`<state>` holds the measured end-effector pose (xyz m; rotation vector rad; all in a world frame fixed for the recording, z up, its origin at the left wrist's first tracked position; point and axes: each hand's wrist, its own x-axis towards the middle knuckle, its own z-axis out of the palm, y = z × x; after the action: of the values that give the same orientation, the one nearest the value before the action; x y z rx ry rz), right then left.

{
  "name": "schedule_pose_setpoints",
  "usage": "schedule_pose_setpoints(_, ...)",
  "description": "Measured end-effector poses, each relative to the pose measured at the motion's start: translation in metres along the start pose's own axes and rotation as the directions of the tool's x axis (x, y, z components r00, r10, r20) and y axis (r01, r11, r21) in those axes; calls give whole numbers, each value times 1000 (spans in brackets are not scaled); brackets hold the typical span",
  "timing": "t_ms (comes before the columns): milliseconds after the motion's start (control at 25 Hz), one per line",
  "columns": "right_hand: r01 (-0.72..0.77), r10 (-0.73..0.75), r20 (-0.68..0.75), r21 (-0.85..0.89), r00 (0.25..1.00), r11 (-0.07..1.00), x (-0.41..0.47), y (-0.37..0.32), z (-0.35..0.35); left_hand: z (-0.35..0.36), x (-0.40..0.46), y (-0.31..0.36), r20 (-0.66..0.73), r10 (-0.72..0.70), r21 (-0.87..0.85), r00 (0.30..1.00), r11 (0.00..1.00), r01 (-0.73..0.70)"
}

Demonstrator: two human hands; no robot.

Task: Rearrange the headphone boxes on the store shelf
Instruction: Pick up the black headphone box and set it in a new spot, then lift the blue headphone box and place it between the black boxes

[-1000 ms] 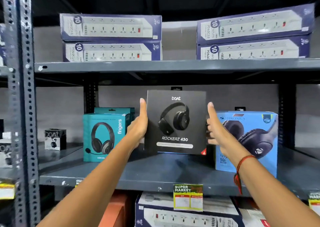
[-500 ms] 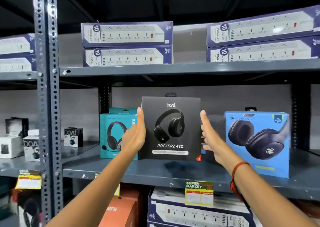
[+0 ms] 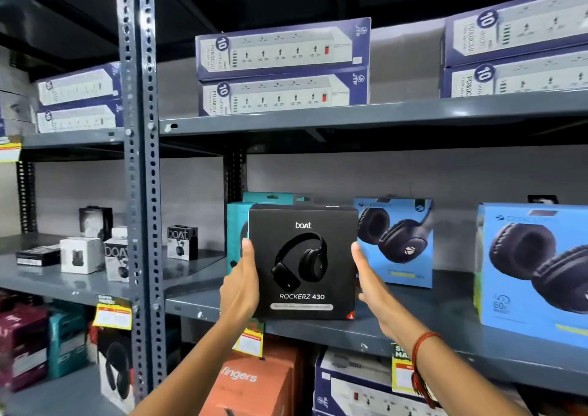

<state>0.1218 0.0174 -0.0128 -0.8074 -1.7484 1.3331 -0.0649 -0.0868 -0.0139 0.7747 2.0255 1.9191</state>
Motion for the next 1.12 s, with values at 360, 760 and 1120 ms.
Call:
schedule_pose_setpoints(360, 117, -134, -181, -100, 974, 988, -32, -30, -18, -17, -7, 56, -37, 437, -41, 899, 898, -438)
schedule_pose_setpoints(760, 183, -249, -513, -175, 822, 967, -113, -108, -143, 119, -126, 160, 625, 318, -369, 713, 925, -89)
schedule_pose_setpoints(1120, 10, -125, -708, -164, 696, 986, -130, -8, -272, 256, -160, 80, 802, 96, -221, 590, 965, 144)
